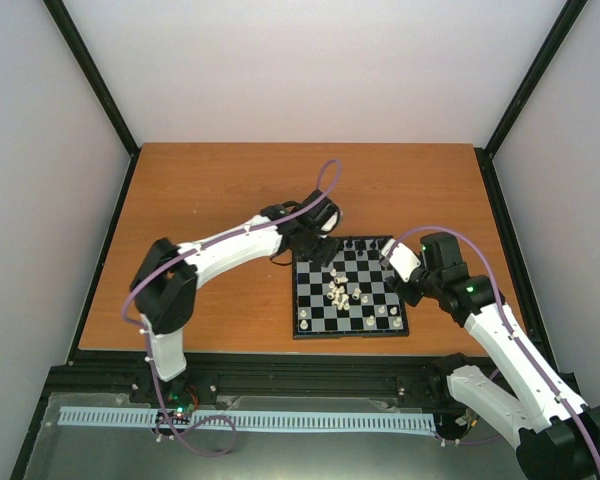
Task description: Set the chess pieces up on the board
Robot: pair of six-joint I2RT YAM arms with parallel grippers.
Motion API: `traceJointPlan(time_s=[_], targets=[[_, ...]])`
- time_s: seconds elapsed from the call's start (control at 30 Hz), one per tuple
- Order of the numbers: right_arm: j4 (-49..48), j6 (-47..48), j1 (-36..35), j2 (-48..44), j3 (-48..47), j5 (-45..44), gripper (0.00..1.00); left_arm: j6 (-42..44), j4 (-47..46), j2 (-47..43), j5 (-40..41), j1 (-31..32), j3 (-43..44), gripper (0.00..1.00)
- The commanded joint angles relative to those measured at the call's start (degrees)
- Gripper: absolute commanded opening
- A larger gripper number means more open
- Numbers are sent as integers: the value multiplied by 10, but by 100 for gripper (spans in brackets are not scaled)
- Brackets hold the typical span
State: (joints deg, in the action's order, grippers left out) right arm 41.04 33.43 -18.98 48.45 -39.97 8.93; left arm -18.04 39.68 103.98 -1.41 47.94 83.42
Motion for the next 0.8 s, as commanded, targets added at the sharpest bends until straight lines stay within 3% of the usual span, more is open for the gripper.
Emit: traceJointPlan(time_s=[0.0,0.1,0.5,0.77], targets=[[-16,-9,3,-11,10,-2,45,-29,47,75,-3,23,76,54],[-16,-9,3,-8,11,-2,46,-32,70,116,18,37,112,45],[-11,-6,3,-1,12,4,46,-41,67,153,35,42,114,27],[-10,-4,3,7,13,5,46,-43,63,168,50,42,130,26]])
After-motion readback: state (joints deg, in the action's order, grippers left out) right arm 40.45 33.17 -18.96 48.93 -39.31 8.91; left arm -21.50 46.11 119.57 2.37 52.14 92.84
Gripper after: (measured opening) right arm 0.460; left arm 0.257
